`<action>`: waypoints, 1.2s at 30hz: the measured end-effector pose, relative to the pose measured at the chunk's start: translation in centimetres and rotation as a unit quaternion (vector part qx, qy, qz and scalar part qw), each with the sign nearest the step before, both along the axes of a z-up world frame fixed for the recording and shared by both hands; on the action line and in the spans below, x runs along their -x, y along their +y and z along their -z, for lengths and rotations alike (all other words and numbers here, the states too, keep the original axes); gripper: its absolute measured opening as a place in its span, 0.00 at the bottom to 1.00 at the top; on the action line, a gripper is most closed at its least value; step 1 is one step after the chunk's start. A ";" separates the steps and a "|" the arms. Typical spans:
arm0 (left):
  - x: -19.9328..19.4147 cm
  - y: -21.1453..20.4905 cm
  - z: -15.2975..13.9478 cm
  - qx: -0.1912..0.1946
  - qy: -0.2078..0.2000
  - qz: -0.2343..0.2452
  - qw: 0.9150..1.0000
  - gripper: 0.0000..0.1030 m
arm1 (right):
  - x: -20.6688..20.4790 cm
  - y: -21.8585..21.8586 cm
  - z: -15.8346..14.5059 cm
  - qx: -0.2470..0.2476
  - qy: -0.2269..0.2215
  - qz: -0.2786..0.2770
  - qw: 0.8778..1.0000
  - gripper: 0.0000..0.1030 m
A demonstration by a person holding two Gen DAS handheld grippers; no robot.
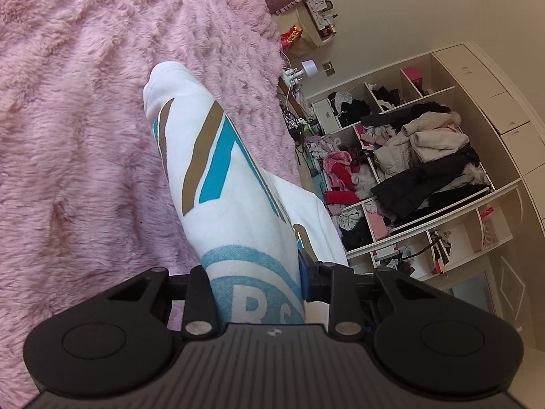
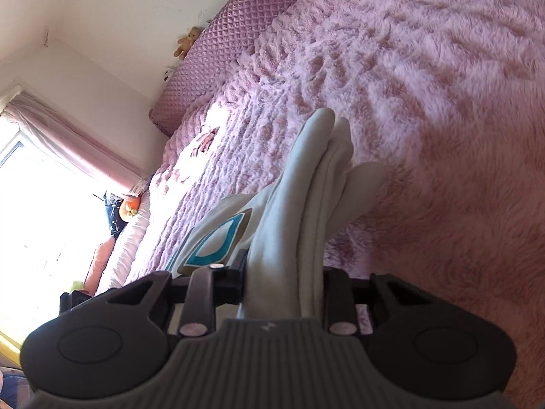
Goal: Fold small clothes
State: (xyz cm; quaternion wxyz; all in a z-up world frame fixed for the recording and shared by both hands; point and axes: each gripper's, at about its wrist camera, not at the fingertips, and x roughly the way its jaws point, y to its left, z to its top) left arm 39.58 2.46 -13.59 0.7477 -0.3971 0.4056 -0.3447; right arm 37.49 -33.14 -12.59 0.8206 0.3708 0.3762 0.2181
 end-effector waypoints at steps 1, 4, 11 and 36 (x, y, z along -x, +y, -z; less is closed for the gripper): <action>0.6 0.8 -1.0 -0.001 -0.006 -0.002 1.000 0.33 | 0.3 0.6 -0.9 -0.001 -0.006 -0.004 1.000 0.24; 2.7 3.8 -4.4 -0.011 -0.024 -0.013 1.000 0.33 | 1.8 3.1 -4.1 -0.001 -0.027 -0.025 0.999 0.24; 8.0 10.1 -9.0 -0.027 -0.050 -0.047 0.997 0.33 | 5.8 10.2 -8.9 -0.012 -0.063 -0.079 0.995 0.24; 11.2 20.6 9.4 0.019 0.066 -0.072 0.995 0.43 | 11.4 14.4 5.7 0.009 0.066 -0.121 0.990 0.43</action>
